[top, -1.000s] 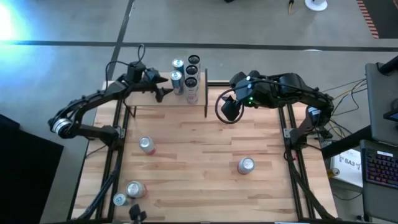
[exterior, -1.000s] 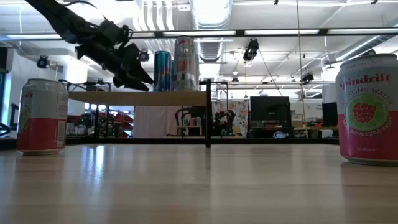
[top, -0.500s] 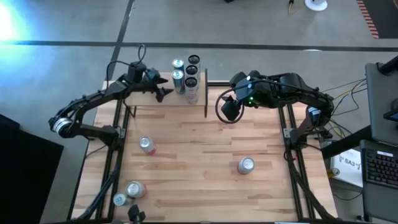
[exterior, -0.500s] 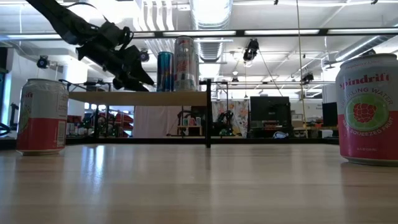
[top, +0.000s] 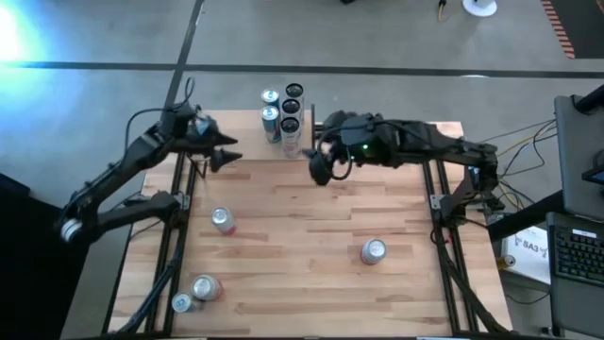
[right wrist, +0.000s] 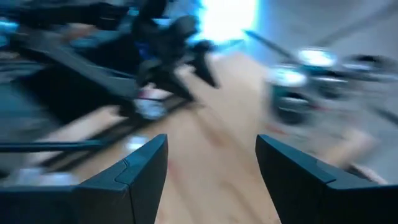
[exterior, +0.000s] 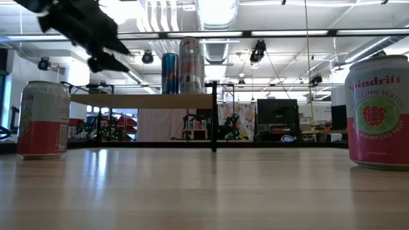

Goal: Place canned beverage on shelf
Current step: Put the blue soda can on the shelf aligned with the other blue soda cans

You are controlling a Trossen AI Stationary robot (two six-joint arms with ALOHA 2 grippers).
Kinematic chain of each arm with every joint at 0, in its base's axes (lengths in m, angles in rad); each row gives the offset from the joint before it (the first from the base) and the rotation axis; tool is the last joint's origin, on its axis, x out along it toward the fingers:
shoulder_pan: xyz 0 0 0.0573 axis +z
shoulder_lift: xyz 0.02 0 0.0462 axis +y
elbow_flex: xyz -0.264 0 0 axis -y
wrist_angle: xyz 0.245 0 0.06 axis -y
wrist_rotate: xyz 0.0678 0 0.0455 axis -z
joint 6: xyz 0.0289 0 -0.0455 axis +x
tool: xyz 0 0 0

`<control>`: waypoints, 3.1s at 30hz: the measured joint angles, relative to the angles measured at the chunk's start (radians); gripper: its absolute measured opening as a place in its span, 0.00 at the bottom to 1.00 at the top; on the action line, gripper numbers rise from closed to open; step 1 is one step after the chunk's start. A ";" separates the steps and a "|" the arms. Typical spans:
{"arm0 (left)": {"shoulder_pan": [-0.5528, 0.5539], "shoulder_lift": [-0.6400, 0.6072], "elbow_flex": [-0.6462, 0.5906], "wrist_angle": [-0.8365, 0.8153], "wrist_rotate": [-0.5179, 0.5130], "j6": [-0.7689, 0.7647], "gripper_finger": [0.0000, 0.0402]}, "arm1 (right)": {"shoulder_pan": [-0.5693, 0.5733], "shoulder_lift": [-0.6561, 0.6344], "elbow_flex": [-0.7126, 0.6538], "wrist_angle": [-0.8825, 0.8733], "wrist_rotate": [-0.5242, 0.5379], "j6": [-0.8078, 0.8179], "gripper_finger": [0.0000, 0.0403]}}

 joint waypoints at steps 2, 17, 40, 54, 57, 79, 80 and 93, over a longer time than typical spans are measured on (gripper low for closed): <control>-0.001 -0.073 0.001 -0.053 0.064 -0.020 0.77 | 0.003 0.000 -0.060 0.109 -0.094 -0.030 0.58; -0.053 -0.292 -0.064 -0.183 0.094 -0.120 0.77 | 0.076 0.000 -0.421 0.582 -0.167 0.134 0.54; -0.134 -0.481 0.065 -0.648 0.137 -0.045 0.46 | 0.239 0.217 -0.505 0.715 0.062 0.504 0.54; -0.134 -0.502 0.042 -0.650 0.084 -0.118 0.46 | 0.188 0.375 -0.160 0.468 -0.012 0.372 0.54; -0.134 -0.454 0.021 -0.566 0.105 -0.140 0.46 | 0.163 0.405 -0.071 0.379 -0.011 0.331 0.54; -0.567 -0.128 -0.071 0.095 -0.220 -0.329 0.46 | 0.153 0.404 0.116 -0.091 -0.011 0.379 0.54; -0.578 -0.122 -0.063 0.090 -0.242 -0.320 0.46 | 0.161 0.404 0.114 -0.123 -0.011 0.400 0.54; -0.669 -0.202 -0.077 0.026 -0.290 -0.518 0.46 | 0.240 0.404 0.039 -0.207 0.007 0.387 0.54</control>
